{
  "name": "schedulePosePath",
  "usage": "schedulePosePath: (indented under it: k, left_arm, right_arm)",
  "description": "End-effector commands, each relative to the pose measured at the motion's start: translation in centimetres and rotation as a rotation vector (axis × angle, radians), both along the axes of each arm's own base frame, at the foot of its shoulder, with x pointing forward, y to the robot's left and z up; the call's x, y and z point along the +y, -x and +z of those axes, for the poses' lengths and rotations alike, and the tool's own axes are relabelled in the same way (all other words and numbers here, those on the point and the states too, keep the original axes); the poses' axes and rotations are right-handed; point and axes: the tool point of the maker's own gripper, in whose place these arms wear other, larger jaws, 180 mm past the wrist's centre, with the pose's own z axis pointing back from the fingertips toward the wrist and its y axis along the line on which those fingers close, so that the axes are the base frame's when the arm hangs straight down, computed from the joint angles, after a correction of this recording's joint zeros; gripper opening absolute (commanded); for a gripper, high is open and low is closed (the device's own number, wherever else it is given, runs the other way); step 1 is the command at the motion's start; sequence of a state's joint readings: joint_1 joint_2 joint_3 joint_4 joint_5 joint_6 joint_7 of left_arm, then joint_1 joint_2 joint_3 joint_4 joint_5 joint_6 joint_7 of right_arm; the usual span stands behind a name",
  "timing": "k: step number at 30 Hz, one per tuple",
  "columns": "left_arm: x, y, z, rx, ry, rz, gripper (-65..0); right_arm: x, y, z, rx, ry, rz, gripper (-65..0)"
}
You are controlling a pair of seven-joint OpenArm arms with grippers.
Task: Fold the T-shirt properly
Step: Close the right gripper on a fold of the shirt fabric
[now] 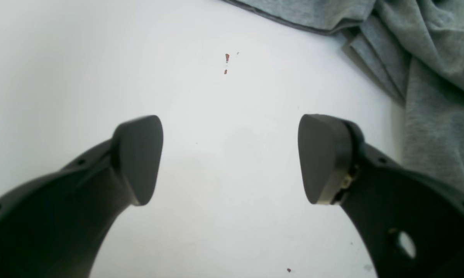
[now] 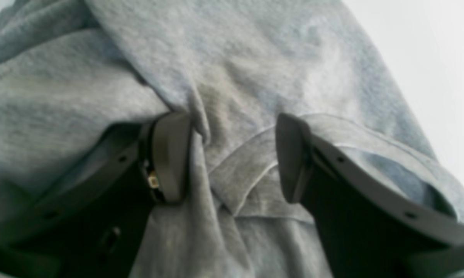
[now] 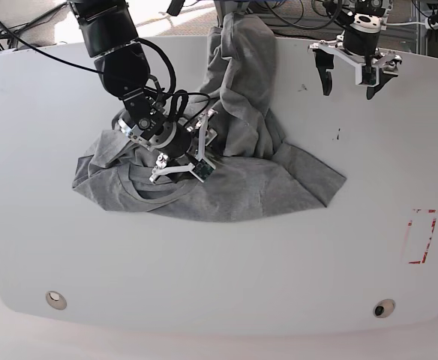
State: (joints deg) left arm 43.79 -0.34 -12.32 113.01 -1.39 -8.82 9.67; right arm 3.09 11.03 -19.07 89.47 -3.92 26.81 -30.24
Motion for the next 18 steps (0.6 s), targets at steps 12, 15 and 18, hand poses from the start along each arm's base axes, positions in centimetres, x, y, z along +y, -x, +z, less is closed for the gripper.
schedulePosePath:
  k: [12, 15, 18]
  left_arm:
    - [0.1, -0.2, 0.8, -0.032, -0.003, -0.001, -13.8]
    - [0.2, -0.2, 0.8, -0.030, -0.004, 0.000, -13.8]
    - [0.2, -0.2, 0.8, -0.032, -0.004, 0.000, -13.8]
  right_arm:
    - [5.3, 0.5, 2.7, -0.060, -0.050, 0.116, -31.5]
    - [5.8, 0.2, 2.7, -0.057, -0.062, 0.111, -31.5]
    - [5.4, -1.2, 2.2, -0.050, -0.043, 0.102, -31.5]
